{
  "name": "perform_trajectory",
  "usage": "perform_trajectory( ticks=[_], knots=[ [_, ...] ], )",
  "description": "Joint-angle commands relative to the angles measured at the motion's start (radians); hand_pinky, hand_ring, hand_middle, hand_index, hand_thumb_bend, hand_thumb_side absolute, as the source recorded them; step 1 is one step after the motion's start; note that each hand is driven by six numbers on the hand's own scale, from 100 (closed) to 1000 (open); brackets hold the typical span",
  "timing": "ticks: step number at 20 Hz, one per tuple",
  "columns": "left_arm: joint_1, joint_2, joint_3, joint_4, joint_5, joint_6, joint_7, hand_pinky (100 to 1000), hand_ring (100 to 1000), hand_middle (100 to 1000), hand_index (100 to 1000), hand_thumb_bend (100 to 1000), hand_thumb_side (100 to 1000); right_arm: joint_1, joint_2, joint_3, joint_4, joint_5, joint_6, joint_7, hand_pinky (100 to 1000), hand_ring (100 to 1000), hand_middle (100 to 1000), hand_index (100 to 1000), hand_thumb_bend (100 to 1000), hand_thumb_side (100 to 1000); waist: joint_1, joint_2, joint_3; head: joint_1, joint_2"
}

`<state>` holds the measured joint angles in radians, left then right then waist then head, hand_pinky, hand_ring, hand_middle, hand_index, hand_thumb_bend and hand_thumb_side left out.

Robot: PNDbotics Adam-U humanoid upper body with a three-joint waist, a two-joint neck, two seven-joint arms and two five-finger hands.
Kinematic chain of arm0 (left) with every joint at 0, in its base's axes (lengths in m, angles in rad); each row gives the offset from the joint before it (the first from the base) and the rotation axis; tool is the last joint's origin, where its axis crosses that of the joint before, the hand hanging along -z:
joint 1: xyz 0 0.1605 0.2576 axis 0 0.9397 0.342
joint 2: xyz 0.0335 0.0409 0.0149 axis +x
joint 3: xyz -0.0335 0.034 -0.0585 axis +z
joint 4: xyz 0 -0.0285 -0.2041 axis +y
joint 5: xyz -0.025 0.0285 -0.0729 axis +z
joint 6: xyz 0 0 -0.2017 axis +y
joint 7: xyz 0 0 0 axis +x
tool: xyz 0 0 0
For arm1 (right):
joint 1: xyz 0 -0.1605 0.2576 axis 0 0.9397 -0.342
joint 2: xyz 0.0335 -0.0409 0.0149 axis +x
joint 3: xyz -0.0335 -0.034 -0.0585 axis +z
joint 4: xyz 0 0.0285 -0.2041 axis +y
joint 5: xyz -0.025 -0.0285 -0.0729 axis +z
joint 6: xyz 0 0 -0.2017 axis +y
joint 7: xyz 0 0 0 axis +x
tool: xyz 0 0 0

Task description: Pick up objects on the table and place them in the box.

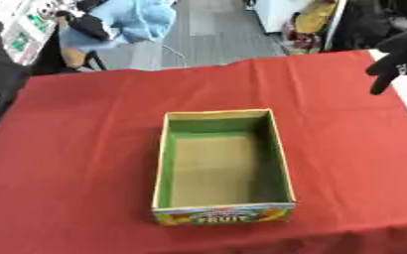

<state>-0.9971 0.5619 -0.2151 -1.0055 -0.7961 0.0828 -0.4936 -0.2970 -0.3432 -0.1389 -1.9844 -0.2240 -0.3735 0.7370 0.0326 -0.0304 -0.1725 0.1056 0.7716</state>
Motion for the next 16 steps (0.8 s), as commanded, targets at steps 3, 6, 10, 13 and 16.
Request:
perform_trajectory(
  ticks=[3, 6, 10, 13, 16],
  knots=[
    [-0.024, 0.036, -0.013, -0.069, 0.032, -0.007, -0.022, 100, 100, 100, 113, 100, 302, -0.009, -0.020, -0.009, -0.016, 0.002, -0.016, 0.016, 496, 670, 760, 947, 333, 636, -0.001, -0.011, -0.002, -0.005, -0.002],
    [-0.011, 0.038, -0.045, -0.136, 0.076, -0.024, -0.048, 100, 100, 100, 114, 100, 301, -0.011, -0.020, -0.013, -0.016, 0.001, -0.019, 0.010, 497, 670, 760, 946, 334, 634, -0.001, -0.011, -0.003, -0.006, -0.002],
    [0.005, 0.028, -0.086, -0.249, 0.125, -0.030, -0.087, 100, 100, 100, 115, 100, 293, -0.014, -0.020, -0.018, -0.016, -0.001, -0.024, 0.000, 499, 671, 759, 945, 336, 632, -0.003, -0.011, -0.003, -0.003, -0.002],
    [0.020, 0.010, -0.111, -0.309, 0.145, -0.020, -0.113, 100, 100, 100, 115, 100, 308, -0.016, -0.019, -0.022, -0.016, -0.008, -0.030, -0.008, 500, 652, 757, 943, 337, 628, -0.004, -0.011, -0.004, 0.003, -0.002],
    [0.039, -0.013, -0.134, -0.343, 0.168, -0.010, -0.128, 100, 100, 100, 115, 100, 328, -0.019, -0.018, -0.033, -0.016, -0.017, -0.036, -0.027, 505, 664, 756, 942, 340, 628, -0.005, -0.010, -0.006, 0.008, -0.002]
  ],
)
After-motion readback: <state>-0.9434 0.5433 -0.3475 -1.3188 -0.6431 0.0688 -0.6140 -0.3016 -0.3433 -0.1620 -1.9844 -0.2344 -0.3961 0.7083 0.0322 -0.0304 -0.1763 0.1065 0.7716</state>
